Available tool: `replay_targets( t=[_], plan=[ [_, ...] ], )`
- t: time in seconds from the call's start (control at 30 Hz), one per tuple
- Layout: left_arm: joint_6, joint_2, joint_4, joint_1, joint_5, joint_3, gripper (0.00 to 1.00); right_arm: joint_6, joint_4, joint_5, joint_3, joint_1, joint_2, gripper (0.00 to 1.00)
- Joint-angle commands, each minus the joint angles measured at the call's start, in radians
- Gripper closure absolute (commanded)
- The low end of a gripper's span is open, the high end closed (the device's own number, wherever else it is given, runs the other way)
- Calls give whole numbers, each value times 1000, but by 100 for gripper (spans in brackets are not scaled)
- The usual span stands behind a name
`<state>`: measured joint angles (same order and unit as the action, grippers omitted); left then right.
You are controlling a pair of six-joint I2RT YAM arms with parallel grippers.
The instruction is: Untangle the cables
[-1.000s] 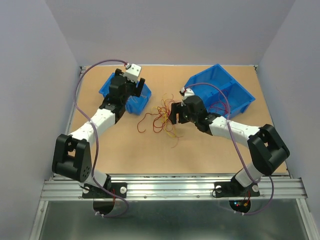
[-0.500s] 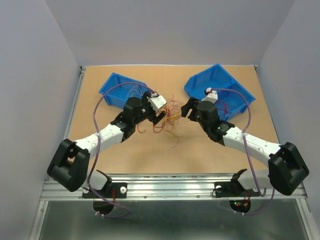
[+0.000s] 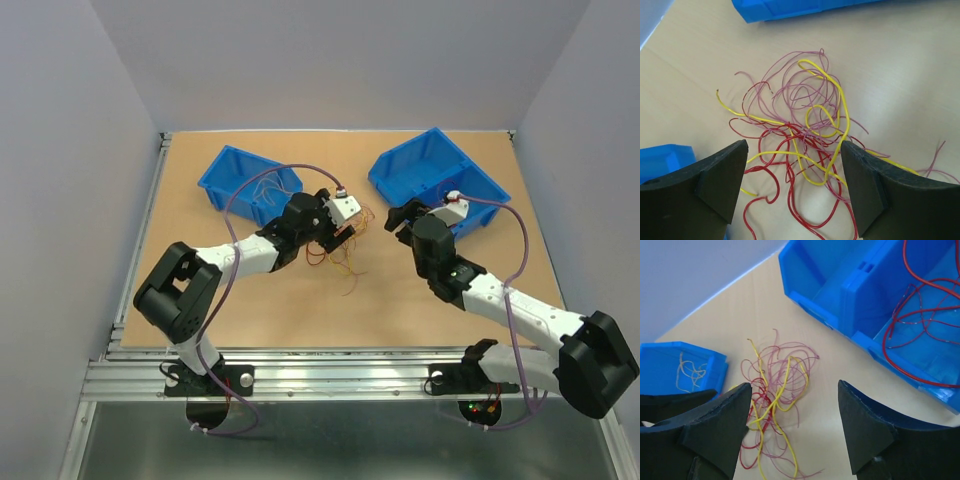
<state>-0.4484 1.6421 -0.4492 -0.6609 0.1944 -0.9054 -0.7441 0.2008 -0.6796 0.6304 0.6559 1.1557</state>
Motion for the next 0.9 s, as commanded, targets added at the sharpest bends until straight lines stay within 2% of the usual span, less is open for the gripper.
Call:
replay_targets(
  t=[0.0,0.13,0.23,0.4,0.53,0.77,0.8,0.83,0.87],
  plan=[
    [-29,-39,-28,-13,-33,14,14,52,130,18,-23,5,-45,25],
    [-87,-91,-3,-14,40,46,14,106,130,101,-3,5,-48,25],
    [-101,-105,7,-14,24,53,15,123,141,123,-11,7,-73,25],
    [-113,-51,55,-16,31,7,19,144,170,117,-37,7,-114,25],
    [-116,10,92,-17,45,-36,26,166,172,106,-35,5,-119,25],
    [-112,54,127,-20,66,-88,51,172,175,101,-29,5,-102,25],
    [-108,58,135,-20,66,-96,60,173,176,104,-29,5,-100,25],
    [-104,62,141,-20,63,-104,82,173,177,103,-29,5,-102,25],
    [-93,64,153,-23,63,-119,95,175,177,100,-31,5,-108,25]
  ],
)
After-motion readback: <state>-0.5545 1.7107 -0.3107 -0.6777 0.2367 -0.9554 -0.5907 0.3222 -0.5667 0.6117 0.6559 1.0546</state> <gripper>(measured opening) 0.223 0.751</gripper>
